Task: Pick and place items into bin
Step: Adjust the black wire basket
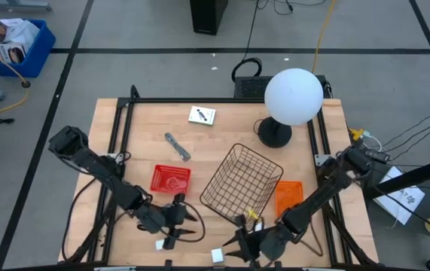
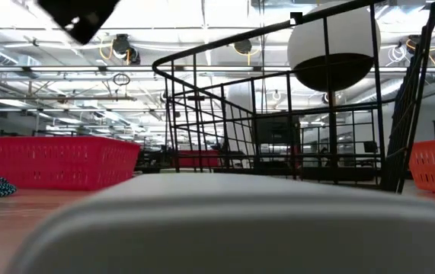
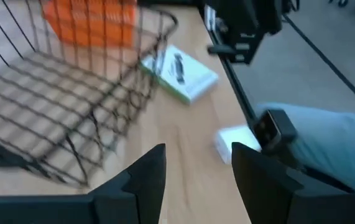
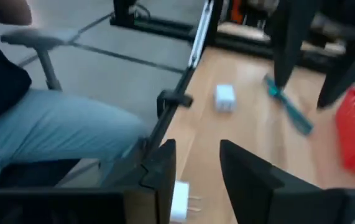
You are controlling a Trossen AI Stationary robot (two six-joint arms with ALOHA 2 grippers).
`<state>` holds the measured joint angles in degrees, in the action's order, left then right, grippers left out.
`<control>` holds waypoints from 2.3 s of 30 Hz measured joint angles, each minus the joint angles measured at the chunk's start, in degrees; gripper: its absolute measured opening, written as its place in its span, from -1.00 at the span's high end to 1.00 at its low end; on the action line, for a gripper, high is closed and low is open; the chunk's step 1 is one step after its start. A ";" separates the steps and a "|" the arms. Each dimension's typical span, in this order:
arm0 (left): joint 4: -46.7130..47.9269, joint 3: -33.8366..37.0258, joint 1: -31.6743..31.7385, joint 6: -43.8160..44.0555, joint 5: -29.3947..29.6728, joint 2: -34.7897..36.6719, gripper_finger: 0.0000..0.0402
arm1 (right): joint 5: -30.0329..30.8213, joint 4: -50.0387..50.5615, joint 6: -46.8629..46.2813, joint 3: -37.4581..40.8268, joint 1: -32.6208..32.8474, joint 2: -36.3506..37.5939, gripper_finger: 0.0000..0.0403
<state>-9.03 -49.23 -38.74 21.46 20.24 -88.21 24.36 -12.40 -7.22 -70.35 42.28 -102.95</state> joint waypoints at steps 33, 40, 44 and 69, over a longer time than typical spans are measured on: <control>14.64 -0.04 31.16 -4.42 -3.52 3.94 0.07 | 18.81 63.27 -69.77 0.82 8.38 14.93 1.00; 14.87 -0.04 31.16 -3.51 -4.95 3.94 0.07 | 13.02 72.27 -77.24 0.79 7.98 18.45 1.00; 14.91 -0.04 31.12 -3.46 -5.38 3.94 0.07 | 7.38 79.90 -85.89 0.79 7.97 18.46 1.00; 20.55 -0.04 25.50 4.20 -11.02 3.85 0.07 | 2.50 55.69 -58.95 13.62 -14.52 17.74 1.00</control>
<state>11.51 -49.28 -13.23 25.66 9.22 -84.36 26.86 43.30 -66.18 -56.73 27.77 -85.21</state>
